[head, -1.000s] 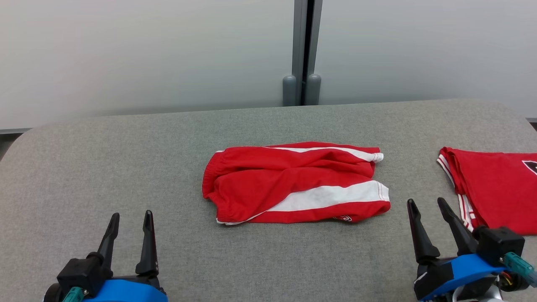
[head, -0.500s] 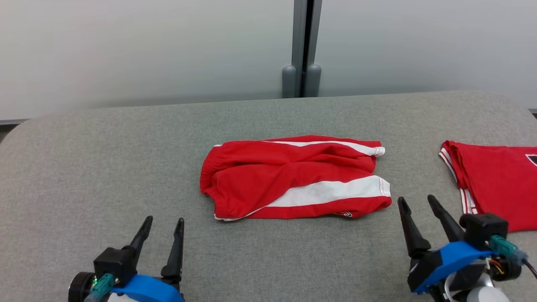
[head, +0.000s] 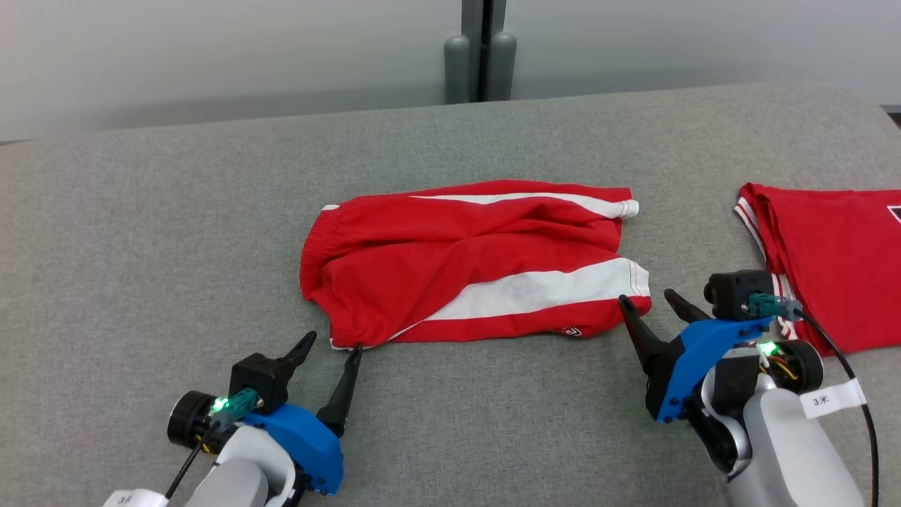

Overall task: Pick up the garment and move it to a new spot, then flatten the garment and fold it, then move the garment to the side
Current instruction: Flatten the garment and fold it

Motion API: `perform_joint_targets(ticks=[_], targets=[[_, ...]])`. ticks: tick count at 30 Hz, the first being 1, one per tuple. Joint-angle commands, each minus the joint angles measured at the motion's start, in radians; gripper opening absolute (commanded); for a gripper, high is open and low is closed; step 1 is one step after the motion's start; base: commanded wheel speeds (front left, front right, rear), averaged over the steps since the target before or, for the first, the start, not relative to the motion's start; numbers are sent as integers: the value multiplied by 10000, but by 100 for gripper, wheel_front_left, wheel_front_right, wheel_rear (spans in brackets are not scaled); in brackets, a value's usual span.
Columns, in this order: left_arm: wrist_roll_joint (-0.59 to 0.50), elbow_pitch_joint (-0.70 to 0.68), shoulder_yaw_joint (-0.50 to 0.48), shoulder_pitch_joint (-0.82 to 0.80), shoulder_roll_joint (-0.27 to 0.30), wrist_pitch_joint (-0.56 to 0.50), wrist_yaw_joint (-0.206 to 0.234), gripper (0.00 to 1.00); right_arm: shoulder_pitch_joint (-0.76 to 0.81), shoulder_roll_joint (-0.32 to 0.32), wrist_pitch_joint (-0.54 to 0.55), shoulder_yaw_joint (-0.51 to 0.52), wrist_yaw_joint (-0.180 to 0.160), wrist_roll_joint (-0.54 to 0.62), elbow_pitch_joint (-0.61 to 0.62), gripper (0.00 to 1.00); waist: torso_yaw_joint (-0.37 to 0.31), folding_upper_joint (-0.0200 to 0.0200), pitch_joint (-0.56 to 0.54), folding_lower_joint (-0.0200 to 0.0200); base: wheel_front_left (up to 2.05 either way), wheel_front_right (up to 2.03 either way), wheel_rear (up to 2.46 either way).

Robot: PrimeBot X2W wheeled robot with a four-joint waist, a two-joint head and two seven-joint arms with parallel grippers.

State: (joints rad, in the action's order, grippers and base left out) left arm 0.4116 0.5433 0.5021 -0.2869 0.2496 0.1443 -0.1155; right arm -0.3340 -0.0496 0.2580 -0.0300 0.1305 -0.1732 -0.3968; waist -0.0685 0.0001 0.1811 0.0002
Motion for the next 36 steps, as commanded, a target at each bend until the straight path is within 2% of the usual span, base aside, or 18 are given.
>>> perform_joint_targets(ticks=[1,5,6,7,20,22,23,24,25,31,36], targets=[[65,224,168,-381,3,54,-90,100,-338,-20,70,21,6,-17,-197,100,11,-1,174,-2,0,0,0],[347,727,579,-841,-32,57,-154,100,-947,-13,320,104,6,-218,-761,100,-41,-1,421,-2,0,0,0],[394,808,672,-943,-20,115,-161,89,-1091,-16,361,118,6,-264,-889,100,-48,-1,475,-2,0,0,0],[525,863,781,-1017,-39,178,-159,0,-1217,-16,408,124,6,-324,-1016,100,-48,-1,516,-2,0,0,0],[1472,1276,1712,-1473,84,869,-169,0,-2067,-20,408,21,6,-1168,-2089,100,177,-1,792,-2,0,0,0],[1535,1313,1786,-1529,105,925,-146,0,-1987,-22,325,-54,6,-1187,-2092,64,209,-1,795,-2,0,0,0],[1587,1322,1803,-1556,112,962,-146,0,-1942,-19,252,-76,6,-1254,-2017,42,220,-1,790,-2,0,0,0],[1615,1333,1822,-1585,120,985,-146,0,-1869,-20,226,-100,6,-1331,-1948,29,227,-1,782,-2,0,0,0],[1636,1354,1850,-1612,127,1013,-147,0,-1765,-23,224,-99,6,-1373,-1895,0,228,-1,765,-2,0,0,0],[1882,1404,1938,-1640,139,1110,-147,0,-1292,-16,605,-103,6,-1510,-1487,0,161,-1,583,-2,0,0,0],[2124,1120,1629,-1631,141,1168,-147,0,-1175,-20,228,-39,6,-1528,-712,0,134,-1,423,-2,0,0,0]])
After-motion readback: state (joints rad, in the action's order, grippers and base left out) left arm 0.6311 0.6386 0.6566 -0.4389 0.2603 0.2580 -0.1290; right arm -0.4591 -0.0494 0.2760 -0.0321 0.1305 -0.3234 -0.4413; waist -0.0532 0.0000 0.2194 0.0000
